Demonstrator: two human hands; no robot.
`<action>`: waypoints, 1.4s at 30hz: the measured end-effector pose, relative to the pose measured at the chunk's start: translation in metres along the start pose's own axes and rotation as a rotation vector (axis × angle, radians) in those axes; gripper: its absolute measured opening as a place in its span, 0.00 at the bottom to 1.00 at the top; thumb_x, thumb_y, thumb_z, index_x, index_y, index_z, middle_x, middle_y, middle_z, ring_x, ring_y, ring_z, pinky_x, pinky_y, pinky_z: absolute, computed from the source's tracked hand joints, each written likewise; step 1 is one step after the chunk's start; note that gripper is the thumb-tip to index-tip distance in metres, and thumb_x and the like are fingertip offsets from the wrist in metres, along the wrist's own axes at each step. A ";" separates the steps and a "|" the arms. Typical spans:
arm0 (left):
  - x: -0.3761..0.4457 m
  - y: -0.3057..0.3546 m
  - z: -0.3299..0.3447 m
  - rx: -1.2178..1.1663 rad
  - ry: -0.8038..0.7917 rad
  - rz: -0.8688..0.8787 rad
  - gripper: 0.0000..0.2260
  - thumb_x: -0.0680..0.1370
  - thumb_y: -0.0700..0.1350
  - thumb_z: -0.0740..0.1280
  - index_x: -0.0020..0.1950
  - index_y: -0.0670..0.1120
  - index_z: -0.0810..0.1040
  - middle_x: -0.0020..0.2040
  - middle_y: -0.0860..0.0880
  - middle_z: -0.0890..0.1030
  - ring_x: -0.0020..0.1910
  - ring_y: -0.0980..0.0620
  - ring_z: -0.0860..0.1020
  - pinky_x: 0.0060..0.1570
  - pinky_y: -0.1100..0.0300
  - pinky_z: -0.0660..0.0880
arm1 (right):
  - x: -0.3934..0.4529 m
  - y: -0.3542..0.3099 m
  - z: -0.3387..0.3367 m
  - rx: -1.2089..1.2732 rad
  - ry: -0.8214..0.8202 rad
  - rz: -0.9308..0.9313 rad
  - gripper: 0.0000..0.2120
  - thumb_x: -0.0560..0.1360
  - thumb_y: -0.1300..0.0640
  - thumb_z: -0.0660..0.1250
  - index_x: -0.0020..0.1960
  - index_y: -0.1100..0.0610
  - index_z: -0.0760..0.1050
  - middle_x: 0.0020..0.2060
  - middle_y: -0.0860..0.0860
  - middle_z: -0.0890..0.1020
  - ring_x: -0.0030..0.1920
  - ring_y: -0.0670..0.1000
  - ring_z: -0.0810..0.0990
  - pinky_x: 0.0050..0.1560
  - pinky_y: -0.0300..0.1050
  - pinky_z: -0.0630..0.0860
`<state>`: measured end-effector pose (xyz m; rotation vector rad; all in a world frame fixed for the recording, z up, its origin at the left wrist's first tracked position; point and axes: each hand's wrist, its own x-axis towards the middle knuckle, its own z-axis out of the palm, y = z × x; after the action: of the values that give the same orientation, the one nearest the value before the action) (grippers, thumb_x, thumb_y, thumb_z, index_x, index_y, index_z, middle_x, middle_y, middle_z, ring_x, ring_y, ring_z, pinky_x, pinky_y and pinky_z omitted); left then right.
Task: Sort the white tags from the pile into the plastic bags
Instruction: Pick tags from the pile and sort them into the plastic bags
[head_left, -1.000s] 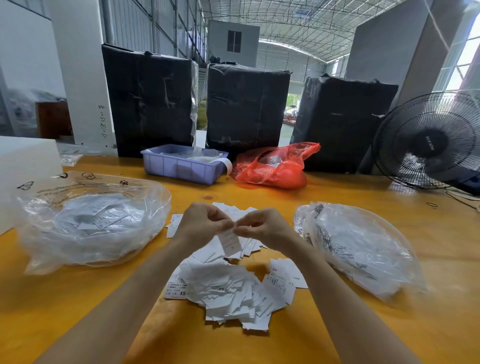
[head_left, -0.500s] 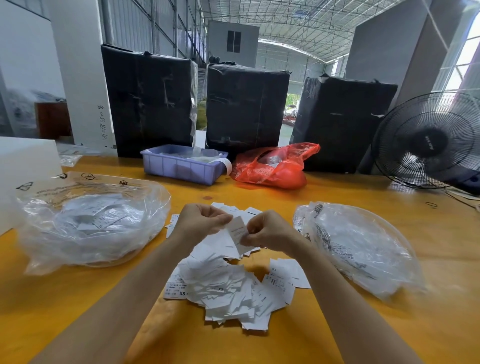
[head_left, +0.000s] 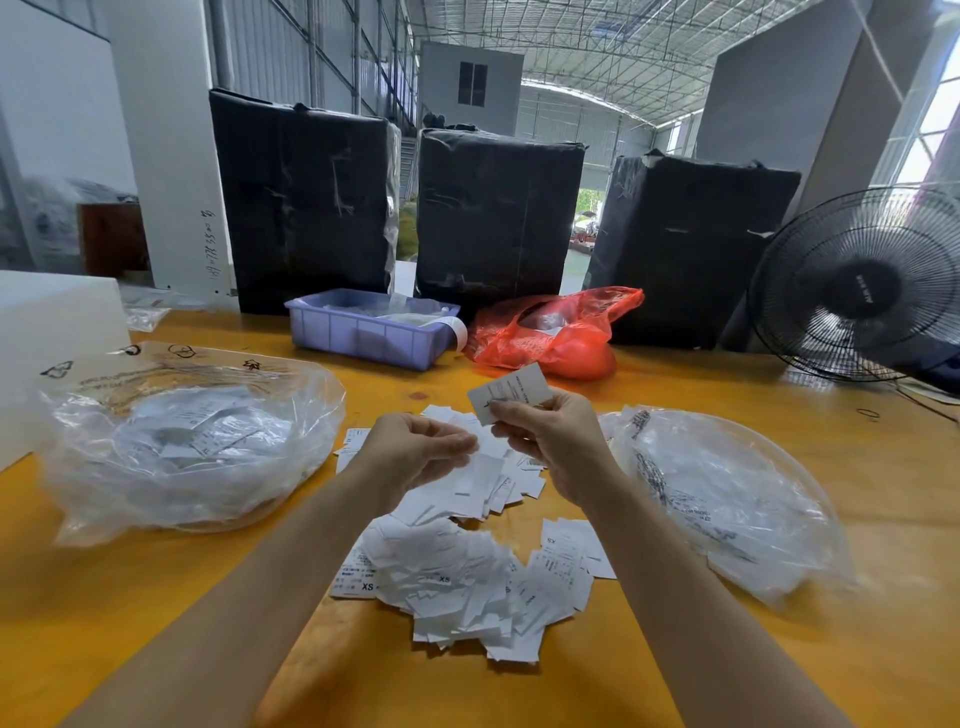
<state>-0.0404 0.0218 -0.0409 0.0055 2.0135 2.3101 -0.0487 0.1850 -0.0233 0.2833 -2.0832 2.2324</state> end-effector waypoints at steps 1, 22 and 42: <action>0.000 0.000 0.000 -0.007 -0.002 -0.003 0.04 0.68 0.36 0.74 0.40 0.38 0.82 0.37 0.43 0.84 0.35 0.52 0.82 0.33 0.67 0.77 | 0.000 0.000 0.001 -0.009 -0.004 -0.010 0.05 0.71 0.64 0.72 0.46 0.61 0.78 0.33 0.53 0.82 0.30 0.45 0.81 0.33 0.35 0.75; -0.002 0.004 0.001 -0.048 -0.017 -0.038 0.06 0.69 0.36 0.73 0.44 0.36 0.81 0.35 0.45 0.84 0.31 0.54 0.82 0.29 0.66 0.76 | -0.005 0.003 0.008 -0.198 -0.019 -0.179 0.05 0.72 0.67 0.70 0.43 0.59 0.76 0.35 0.53 0.80 0.27 0.40 0.79 0.29 0.31 0.72; 0.000 0.001 0.006 -0.049 0.028 -0.023 0.14 0.75 0.48 0.68 0.46 0.36 0.79 0.35 0.43 0.83 0.30 0.52 0.82 0.28 0.64 0.77 | 0.000 0.003 0.001 -0.208 -0.144 0.111 0.14 0.75 0.60 0.69 0.58 0.62 0.72 0.41 0.55 0.79 0.33 0.48 0.77 0.36 0.40 0.76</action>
<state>-0.0400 0.0276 -0.0394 -0.0530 1.9584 2.3583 -0.0491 0.1837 -0.0262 0.3297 -2.4396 2.0842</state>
